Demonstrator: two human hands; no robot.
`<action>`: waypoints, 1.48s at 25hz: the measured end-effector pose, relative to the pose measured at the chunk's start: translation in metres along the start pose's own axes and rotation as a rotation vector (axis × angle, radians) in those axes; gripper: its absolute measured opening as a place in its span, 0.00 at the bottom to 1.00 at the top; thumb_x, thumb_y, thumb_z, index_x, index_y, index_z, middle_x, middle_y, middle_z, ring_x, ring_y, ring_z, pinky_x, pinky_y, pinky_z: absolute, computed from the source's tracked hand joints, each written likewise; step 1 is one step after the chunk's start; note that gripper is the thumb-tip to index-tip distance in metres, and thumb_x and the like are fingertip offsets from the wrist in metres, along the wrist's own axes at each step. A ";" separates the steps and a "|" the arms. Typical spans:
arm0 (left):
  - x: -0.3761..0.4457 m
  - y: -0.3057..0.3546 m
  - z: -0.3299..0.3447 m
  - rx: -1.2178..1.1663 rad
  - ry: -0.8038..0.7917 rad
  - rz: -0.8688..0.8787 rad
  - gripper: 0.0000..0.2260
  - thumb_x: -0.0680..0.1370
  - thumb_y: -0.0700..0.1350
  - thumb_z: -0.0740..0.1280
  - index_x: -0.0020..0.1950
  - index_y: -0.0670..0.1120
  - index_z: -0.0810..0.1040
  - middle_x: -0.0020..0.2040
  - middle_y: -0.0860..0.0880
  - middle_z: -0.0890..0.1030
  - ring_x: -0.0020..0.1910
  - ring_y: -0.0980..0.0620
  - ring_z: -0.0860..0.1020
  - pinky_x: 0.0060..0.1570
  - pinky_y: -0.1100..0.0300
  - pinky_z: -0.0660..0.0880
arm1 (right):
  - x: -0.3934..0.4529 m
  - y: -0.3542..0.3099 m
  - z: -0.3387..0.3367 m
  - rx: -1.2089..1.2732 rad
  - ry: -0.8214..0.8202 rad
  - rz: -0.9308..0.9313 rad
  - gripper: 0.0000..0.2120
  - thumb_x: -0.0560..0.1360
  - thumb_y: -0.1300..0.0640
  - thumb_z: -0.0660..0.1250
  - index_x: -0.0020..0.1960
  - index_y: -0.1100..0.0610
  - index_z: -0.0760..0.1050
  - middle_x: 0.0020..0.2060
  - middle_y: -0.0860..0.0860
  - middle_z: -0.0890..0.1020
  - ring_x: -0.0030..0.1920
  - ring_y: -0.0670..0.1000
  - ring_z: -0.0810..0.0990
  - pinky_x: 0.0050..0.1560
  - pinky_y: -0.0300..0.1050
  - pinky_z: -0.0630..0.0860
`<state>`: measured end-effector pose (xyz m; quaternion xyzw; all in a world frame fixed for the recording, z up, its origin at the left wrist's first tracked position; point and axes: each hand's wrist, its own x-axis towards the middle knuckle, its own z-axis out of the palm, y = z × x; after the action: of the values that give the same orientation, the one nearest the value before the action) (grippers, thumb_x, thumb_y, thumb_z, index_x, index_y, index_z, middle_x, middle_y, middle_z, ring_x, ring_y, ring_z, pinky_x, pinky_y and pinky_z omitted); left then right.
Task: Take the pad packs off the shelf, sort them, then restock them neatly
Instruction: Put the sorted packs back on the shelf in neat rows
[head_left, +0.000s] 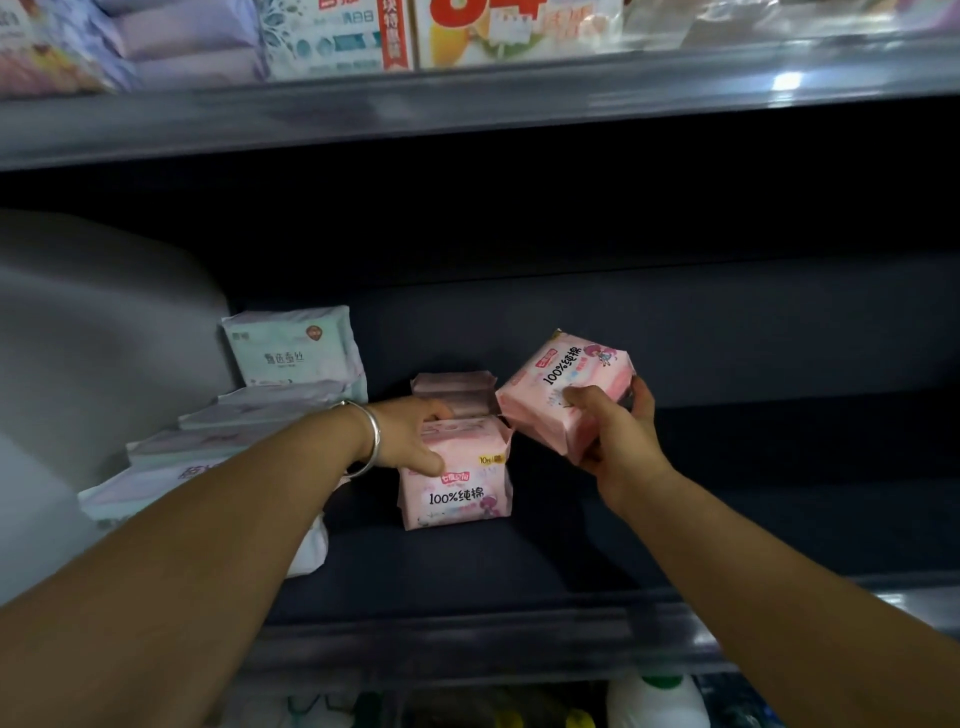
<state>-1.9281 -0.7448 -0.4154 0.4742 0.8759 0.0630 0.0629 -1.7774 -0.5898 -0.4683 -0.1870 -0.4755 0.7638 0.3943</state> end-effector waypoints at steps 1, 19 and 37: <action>0.000 -0.001 -0.001 0.024 0.001 -0.002 0.28 0.73 0.47 0.69 0.71 0.52 0.63 0.67 0.50 0.69 0.63 0.51 0.72 0.60 0.63 0.70 | 0.000 0.001 0.001 0.001 0.000 0.002 0.39 0.70 0.60 0.72 0.72 0.41 0.56 0.60 0.50 0.77 0.54 0.54 0.80 0.44 0.49 0.79; -0.008 0.007 0.016 0.119 0.217 0.041 0.32 0.75 0.43 0.66 0.76 0.49 0.55 0.76 0.49 0.57 0.74 0.50 0.57 0.70 0.61 0.57 | -0.008 0.007 0.006 -0.007 -0.103 -0.011 0.40 0.69 0.64 0.72 0.71 0.43 0.56 0.60 0.53 0.77 0.55 0.57 0.80 0.45 0.54 0.81; -0.037 0.022 -0.008 -1.180 0.268 0.065 0.39 0.69 0.30 0.71 0.74 0.51 0.57 0.55 0.46 0.79 0.53 0.46 0.80 0.54 0.47 0.78 | -0.019 -0.037 0.021 -0.508 -0.441 0.013 0.21 0.68 0.58 0.75 0.59 0.57 0.75 0.52 0.52 0.83 0.51 0.52 0.83 0.52 0.46 0.80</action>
<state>-1.8917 -0.7640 -0.4020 0.3737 0.6784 0.5992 0.2025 -1.7638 -0.6084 -0.4273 -0.1124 -0.7232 0.6456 0.2178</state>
